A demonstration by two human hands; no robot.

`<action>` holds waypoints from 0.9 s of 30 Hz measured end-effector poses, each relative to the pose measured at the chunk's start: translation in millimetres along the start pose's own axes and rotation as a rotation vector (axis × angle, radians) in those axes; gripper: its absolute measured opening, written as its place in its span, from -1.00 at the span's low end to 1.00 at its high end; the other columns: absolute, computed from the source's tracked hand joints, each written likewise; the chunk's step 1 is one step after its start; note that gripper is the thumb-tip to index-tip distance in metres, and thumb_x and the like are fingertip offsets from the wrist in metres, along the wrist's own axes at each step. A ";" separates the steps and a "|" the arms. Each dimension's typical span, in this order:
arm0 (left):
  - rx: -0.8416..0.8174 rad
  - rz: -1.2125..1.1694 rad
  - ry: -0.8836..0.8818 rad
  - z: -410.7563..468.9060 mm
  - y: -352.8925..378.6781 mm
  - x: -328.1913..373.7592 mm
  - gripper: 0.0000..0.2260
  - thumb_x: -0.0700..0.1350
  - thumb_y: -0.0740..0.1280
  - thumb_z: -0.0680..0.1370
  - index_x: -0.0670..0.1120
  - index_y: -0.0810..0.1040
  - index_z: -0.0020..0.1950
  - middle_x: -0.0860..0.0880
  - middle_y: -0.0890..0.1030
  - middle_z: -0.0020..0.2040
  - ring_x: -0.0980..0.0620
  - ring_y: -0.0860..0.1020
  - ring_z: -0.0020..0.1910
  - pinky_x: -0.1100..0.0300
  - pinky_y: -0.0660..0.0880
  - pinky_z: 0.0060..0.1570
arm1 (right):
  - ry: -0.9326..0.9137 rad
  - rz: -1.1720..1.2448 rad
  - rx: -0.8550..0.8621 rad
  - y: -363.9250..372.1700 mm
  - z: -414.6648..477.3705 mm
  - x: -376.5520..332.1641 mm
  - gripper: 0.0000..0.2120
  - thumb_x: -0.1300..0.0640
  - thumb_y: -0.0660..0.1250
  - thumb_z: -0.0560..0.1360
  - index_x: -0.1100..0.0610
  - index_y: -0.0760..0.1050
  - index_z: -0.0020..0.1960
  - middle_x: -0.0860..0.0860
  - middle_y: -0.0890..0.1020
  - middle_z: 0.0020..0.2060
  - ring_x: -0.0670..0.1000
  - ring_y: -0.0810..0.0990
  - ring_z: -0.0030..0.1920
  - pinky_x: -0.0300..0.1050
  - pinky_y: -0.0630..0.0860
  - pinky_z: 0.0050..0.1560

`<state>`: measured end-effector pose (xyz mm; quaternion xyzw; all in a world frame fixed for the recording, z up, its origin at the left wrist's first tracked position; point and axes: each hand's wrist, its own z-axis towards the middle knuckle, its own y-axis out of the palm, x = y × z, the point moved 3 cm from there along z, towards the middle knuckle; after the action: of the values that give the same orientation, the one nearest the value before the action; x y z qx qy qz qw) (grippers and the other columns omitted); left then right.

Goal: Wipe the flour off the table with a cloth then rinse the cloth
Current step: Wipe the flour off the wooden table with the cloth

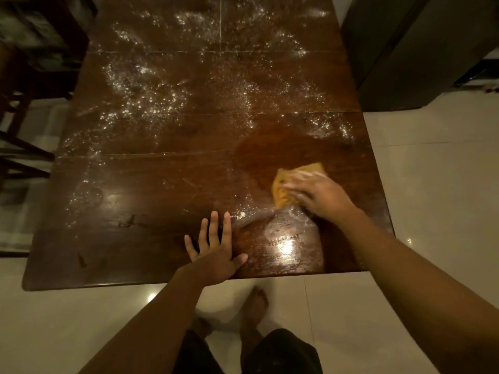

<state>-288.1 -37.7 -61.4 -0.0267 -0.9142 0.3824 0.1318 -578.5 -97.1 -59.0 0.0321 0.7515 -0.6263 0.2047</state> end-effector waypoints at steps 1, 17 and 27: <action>-0.006 0.001 0.003 0.1 0.4 0.2 -0.16 0.38 0.05 0.51 0.10 -0.50 0.45 -0.03 -0.48 0.48 -0.13 -0.40 0.48 -0.36 -0.27 0.35 | 0.191 0.065 0.120 -2.7 -20.4 18.2 -0.67 0.01 0.27 0.63 -0.15 0.48 0.38 -0.05 0.46 0.45 0.08 0.39 0.45 0.19 0.33 0.46; 0.035 0.027 -0.013 3.2 4.9 -0.3 -0.18 0.39 0.04 0.51 0.13 -0.50 0.45 -0.01 -0.48 0.48 -0.13 -0.38 0.49 -0.34 -0.25 0.36 | 0.608 0.216 0.360 31.6 -60.1 -49.5 -0.56 0.27 0.33 0.53 -0.02 0.51 0.37 0.06 0.40 0.49 0.18 0.24 0.54 0.21 0.03 0.55; 0.082 0.015 -0.009 4.0 5.1 0.1 -0.15 0.37 0.08 0.51 0.10 -0.48 0.46 -0.01 -0.45 0.50 -0.12 -0.37 0.50 -0.34 -0.28 0.35 | 0.445 0.296 0.261 20.7 -56.7 -7.9 -0.60 0.21 0.29 0.60 -0.10 0.49 0.39 -0.06 0.34 0.52 0.08 0.19 0.57 0.21 0.01 0.56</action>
<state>-289.5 -36.9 -67.7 -0.0266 -0.8981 0.4205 0.1258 -580.2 -36.9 -68.1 0.3040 0.6782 -0.6586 0.1180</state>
